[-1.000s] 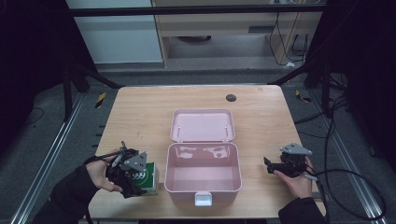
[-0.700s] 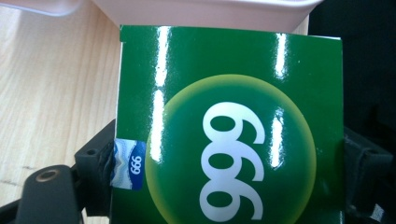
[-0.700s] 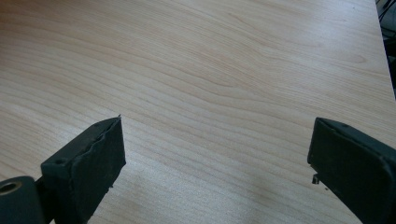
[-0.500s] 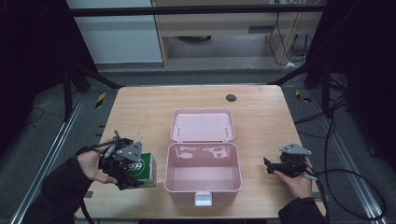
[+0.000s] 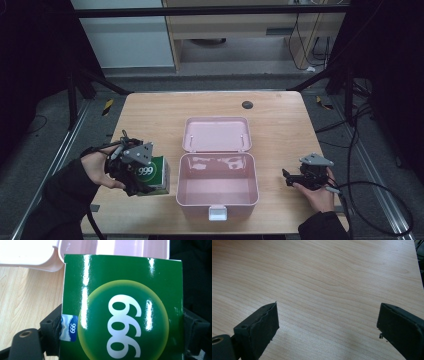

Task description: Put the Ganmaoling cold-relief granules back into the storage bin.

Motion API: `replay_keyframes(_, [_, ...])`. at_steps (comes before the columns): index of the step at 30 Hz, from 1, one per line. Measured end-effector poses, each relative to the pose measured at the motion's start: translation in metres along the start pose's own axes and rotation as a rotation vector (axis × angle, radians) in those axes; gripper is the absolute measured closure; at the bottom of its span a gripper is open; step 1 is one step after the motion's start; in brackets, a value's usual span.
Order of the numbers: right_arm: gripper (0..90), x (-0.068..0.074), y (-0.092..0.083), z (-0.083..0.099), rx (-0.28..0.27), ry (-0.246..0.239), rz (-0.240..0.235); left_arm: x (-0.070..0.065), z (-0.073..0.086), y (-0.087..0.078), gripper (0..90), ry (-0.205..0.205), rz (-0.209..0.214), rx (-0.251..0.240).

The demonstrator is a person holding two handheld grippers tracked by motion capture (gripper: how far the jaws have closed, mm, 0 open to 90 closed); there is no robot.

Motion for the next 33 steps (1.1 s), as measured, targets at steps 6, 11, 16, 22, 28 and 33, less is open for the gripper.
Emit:
replay_keyframes(6, [4.3,0.000,0.000,0.000,0.001,0.003,-0.002,0.004,-0.012,-0.005,14.1,0.010,0.005,0.002])
replay_keyframes(11, [4.3,0.000,0.000,0.000,0.003,0.003,-0.003,0.005,-0.021,-0.005,14.1,0.014,0.012,0.009])
replay_keyframes(16, [4.2,0.000,0.000,0.000,0.001,0.004,-0.004,0.006,-0.031,-0.006,14.2,0.024,0.022,0.006])
replay_keyframes(22, [4.2,0.001,0.001,0.000,0.002,0.008,-0.006,0.006,-0.043,-0.003,14.2,0.042,0.032,0.020])
replay_keyframes(28, [4.2,0.001,0.001,0.000,0.003,0.011,-0.007,0.006,-0.056,0.001,14.2,0.069,0.046,0.025])
replay_keyframes(33, [4.2,0.000,0.001,0.001,0.005,0.002,-0.007,0.008,-0.067,0.006,14.2,0.079,0.052,0.024])
Point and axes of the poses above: each handheld gripper's, and its own axes: y roughly forward along the jaws, z roughly out of its underside, x roughly to its left, the point moved 3 cm from there along y, roughly forward along the jaws, and after that the axes turned 4 degrees about -z, right-handed, at the moved point
